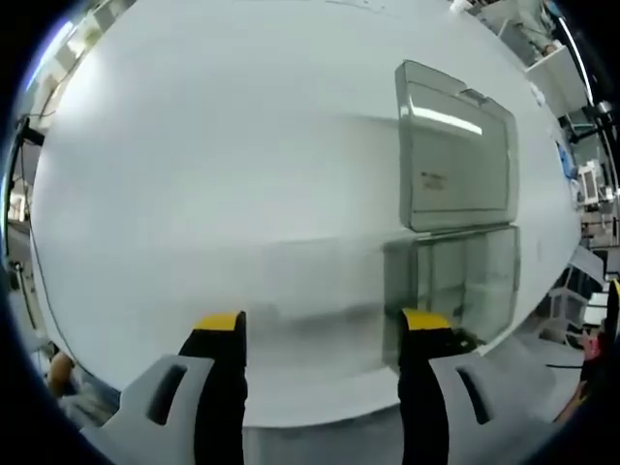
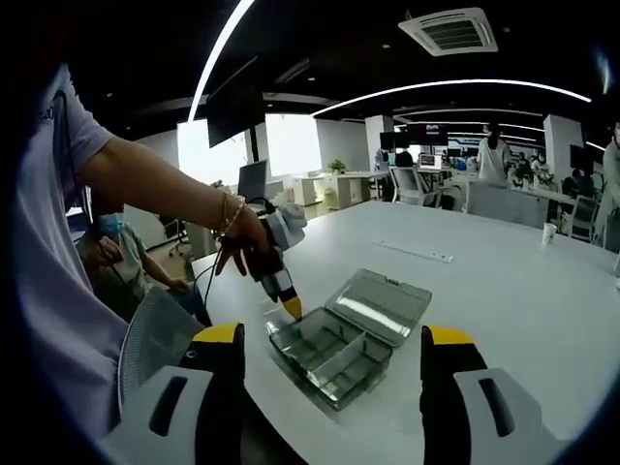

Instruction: Insert the divider into the dual guide fixture by aligning both edges with the guide slots and pushing it downward to the bottom, including one-sided entry, uneven engagement, binding, and posture correction.

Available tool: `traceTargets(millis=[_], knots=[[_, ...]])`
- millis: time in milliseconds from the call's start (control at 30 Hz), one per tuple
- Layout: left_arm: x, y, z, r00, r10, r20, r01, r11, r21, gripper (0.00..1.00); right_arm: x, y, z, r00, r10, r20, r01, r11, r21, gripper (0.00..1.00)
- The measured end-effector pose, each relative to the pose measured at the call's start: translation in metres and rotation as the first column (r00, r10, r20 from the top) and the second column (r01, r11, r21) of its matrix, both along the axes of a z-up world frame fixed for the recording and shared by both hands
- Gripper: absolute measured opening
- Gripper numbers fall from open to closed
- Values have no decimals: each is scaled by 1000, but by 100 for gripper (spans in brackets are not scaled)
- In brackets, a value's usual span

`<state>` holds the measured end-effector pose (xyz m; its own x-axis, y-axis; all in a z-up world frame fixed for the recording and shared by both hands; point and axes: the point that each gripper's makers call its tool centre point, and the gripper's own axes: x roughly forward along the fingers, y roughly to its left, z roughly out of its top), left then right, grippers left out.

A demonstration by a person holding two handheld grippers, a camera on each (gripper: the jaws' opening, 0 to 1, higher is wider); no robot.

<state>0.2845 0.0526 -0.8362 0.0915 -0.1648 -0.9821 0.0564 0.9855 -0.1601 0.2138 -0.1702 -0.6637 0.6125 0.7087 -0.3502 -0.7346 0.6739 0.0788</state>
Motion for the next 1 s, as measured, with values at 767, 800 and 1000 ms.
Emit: traceTargets(millis=[767,800,1000], knots=[[-1,4,-16,1000,3,-17,-2,996,89,53,4,-6,-2,1000,-20,-12,21,1000,14,67],[0,5,-17,1000,10,-14,-8,996,92,53,4,-6,-2,1000,-21,-13,21,1000,14,67],[1,6,-17,1000,11,-18,-9,994,108,52,6,-6,-1,1000,-26,-14,26,999,22,65]])
